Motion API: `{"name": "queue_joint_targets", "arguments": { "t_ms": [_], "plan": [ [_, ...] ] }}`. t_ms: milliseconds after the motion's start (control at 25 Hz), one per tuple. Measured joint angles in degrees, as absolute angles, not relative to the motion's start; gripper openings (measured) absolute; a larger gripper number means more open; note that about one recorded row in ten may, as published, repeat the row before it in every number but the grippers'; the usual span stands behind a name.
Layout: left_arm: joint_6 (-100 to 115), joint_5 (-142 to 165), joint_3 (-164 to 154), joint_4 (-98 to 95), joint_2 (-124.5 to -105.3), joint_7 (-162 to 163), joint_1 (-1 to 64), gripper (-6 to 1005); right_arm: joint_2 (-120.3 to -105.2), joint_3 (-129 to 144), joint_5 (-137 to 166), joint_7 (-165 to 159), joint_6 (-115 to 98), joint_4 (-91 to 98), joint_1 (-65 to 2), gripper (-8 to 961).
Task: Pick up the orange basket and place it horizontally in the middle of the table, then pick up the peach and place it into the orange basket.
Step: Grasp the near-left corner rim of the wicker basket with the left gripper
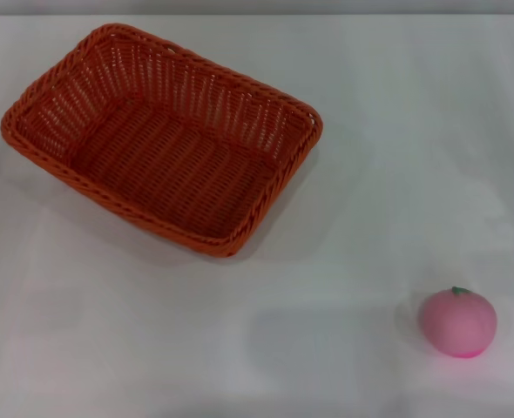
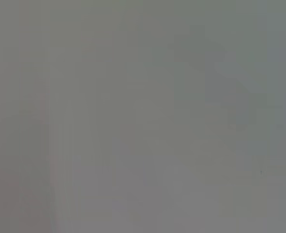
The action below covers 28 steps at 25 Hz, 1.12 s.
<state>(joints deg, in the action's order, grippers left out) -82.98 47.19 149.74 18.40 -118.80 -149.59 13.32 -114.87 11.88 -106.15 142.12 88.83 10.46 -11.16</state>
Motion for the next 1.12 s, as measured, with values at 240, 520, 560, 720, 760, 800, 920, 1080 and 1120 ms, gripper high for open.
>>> {"name": "queue_joint_targets", "arguments": {
  "t_ms": [240,520,560,720,760,800,920,1080,1120],
  "plan": [
    [-82.61,47.19,149.70,18.58,-118.74,-149.59,13.45,879,-114.87,12.19,-106.05,142.12,88.31,10.46,-11.16,841],
    [-82.52,47.19,149.69,18.76,-118.74,-149.59,13.54,878,-114.87,12.47,-105.98,142.12,88.02,10.46,-11.23,841],
    [-82.52,47.19,149.69,18.76,-118.74,-149.59,13.54,878,-114.87,12.48,-105.97,142.12,88.02,10.46,-11.24,841],
    [-82.52,47.20,149.63,18.76,-118.74,-149.59,13.54,878,-114.87,12.48,-105.92,142.12,88.05,10.46,-11.25,841],
    [-82.52,47.20,149.63,18.76,-118.74,-149.59,13.54,878,-114.87,12.48,-105.91,142.12,88.06,10.46,-11.27,841],
    [-82.52,47.25,149.62,18.76,-118.74,-149.59,13.54,878,-114.87,12.48,-105.90,142.12,88.07,10.45,-11.29,841],
    [-82.49,47.60,149.55,18.85,-118.71,-149.43,13.54,877,-114.87,12.48,-105.90,142.13,88.07,10.41,-11.35,841],
    [-81.29,50.08,149.42,21.80,-118.59,-144.96,13.35,877,-114.87,12.48,-105.90,142.24,88.07,10.38,-11.40,841],
    [-80.23,51.71,149.41,23.44,-118.59,-142.61,13.18,877,-114.87,12.48,-105.90,142.27,88.07,10.37,-11.45,841]
  ]
}}
